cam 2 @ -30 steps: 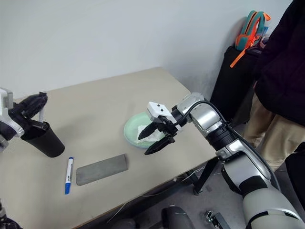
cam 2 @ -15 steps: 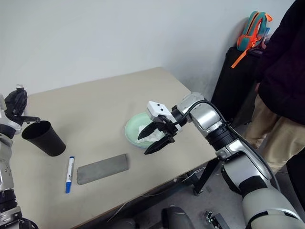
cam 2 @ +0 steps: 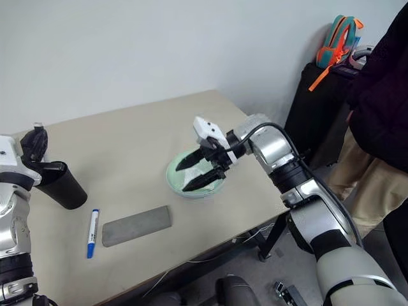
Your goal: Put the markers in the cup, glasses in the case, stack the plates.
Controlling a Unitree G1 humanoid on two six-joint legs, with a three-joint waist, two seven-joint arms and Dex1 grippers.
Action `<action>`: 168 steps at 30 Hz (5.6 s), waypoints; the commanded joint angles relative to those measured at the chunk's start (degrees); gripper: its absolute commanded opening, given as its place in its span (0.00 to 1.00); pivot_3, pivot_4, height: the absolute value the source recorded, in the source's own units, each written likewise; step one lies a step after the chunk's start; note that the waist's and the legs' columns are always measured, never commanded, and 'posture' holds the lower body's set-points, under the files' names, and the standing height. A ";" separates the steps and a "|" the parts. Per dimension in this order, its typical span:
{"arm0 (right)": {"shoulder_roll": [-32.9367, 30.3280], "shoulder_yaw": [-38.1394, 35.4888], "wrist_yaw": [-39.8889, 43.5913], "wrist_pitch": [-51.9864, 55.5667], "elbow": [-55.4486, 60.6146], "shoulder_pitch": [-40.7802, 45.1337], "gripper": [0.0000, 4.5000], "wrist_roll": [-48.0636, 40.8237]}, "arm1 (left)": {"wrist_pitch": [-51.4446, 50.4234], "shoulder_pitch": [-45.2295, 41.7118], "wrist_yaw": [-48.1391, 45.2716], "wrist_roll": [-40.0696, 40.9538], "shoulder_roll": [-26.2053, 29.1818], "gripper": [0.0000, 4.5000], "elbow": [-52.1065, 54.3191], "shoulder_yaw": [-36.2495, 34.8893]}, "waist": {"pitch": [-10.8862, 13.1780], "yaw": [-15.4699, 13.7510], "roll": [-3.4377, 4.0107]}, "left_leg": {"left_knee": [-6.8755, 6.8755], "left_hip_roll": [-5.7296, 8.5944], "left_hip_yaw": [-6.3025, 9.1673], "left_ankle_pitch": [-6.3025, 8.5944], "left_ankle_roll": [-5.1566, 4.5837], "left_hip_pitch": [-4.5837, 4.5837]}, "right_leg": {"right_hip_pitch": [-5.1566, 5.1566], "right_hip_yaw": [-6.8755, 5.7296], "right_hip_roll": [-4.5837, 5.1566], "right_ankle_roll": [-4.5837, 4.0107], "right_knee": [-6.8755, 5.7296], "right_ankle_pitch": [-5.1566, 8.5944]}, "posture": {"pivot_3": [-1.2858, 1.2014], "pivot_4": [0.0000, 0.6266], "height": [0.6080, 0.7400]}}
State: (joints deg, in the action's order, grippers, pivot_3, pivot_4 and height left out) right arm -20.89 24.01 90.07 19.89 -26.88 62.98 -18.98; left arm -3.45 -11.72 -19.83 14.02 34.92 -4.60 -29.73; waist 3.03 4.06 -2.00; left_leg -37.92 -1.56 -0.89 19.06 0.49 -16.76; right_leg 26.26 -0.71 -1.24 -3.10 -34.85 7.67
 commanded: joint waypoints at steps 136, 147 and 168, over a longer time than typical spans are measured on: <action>4.25 -6.81 1.38 -0.09 -3.35 3.07 0.72 4.54 | -11.30 -4.37 13.37 1.77 0.22 0.03 13.46 0.04 | 0.06 1.43 -0.10 | -0.07 0.89 -0.05 0.25 -0.66 0.00 | -0.18 1.52 0.04 0.02 0.02 -0.01 | 0.52 0.00 0.99; 4.49 -6.99 1.44 -0.19 -3.59 3.18 0.72 4.48 | -6.17 2.89 11.73 1.68 -3.08 0.03 12.43 -1.01 | 0.06 0.73 -0.12 | -0.11 0.88 -0.07 0.28 -0.69 -0.02 | -0.17 1.48 0.06 0.01 0.03 0.00 | 0.52 0.00 0.99; 2.86 -7.72 1.39 1.68 -1.15 1.75 0.72 3.79 | -11.62 10.51 -3.69 14.34 2.78 1.00 17.01 -6.66 | 0.05 0.40 -0.13 | -0.12 0.81 -0.11 0.30 -0.71 -0.02 | -0.13 1.47 0.00 0.01 0.01 0.00 | 0.52 0.00 0.99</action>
State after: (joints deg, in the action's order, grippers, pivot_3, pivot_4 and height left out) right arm -16.95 18.62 91.41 21.13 -30.21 64.49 -13.71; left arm -12.39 -2.12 -19.07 23.32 34.77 8.02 -31.73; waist 3.08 4.46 -2.13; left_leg -38.02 -0.78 -1.02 19.36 -0.22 -16.80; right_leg 26.20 0.77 -1.26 -3.09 -34.83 7.67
